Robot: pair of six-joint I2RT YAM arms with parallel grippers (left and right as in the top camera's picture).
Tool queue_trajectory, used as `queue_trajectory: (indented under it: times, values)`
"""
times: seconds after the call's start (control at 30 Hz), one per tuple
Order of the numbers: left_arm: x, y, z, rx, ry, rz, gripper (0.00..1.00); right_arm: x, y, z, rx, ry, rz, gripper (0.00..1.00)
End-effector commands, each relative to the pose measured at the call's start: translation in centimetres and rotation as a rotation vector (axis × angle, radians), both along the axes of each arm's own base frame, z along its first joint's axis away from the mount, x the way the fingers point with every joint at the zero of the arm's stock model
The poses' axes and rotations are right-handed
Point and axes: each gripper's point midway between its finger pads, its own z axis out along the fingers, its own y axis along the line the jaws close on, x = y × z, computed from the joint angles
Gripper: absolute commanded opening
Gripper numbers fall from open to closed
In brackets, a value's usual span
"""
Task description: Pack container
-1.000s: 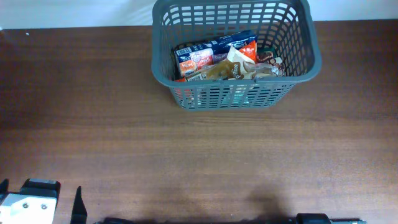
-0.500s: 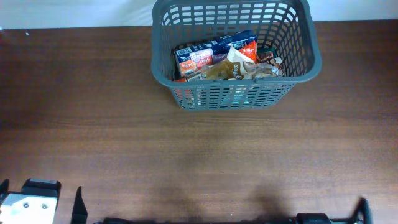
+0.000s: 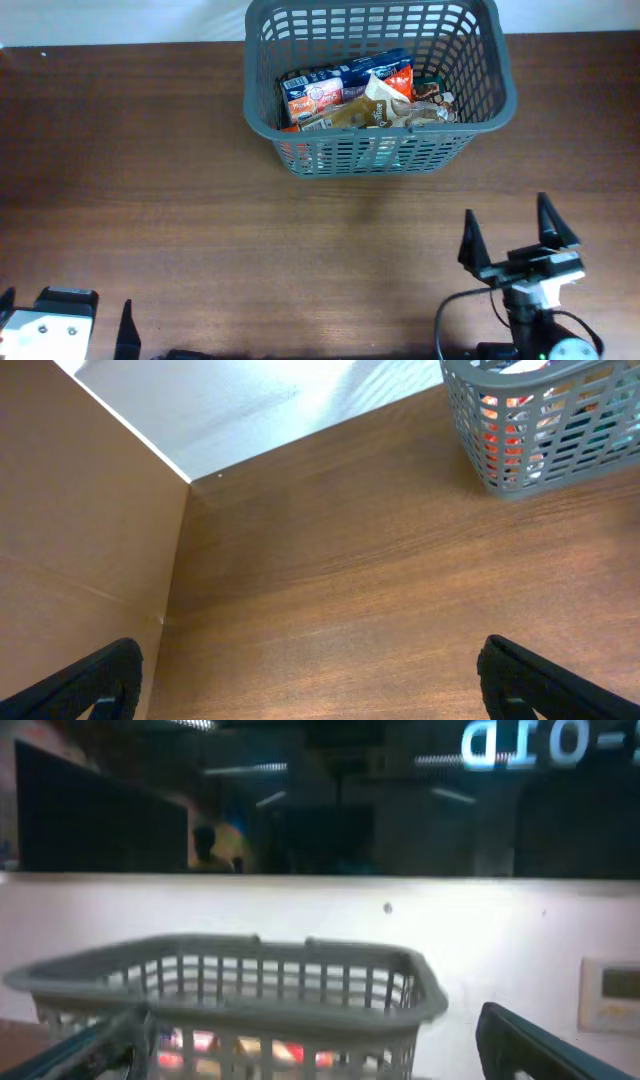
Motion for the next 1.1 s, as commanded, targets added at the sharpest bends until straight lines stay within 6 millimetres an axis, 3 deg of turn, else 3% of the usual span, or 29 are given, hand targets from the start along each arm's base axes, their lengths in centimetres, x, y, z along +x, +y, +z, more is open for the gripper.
queue_trajectory:
  times: [0.0,0.17,0.43,0.53,1.07]
  values:
    - [-0.1,0.2,0.1,-0.004,-0.006,0.019,0.99,0.8,0.1,-2.5,0.004,0.029,0.009,0.99]
    - [-0.1,0.2,0.1,-0.004,-0.006,0.019,0.99,2.2,0.0,-6.9,0.011,0.143,0.007,0.99]
    - [-0.1,0.2,0.1,-0.004,-0.006,0.019,0.99,2.8,-0.1,-10.5,0.018,0.298,0.006,0.99]
    - [-0.1,0.2,0.1,-0.004,-0.006,0.019,0.99,2.9,-0.1,-14.7,0.027,0.472,0.006,0.99]
    - [-0.1,0.2,0.1,-0.004,-0.005,0.019,0.99,3.0,-0.1,-14.6,0.027,0.468,0.006,0.99]
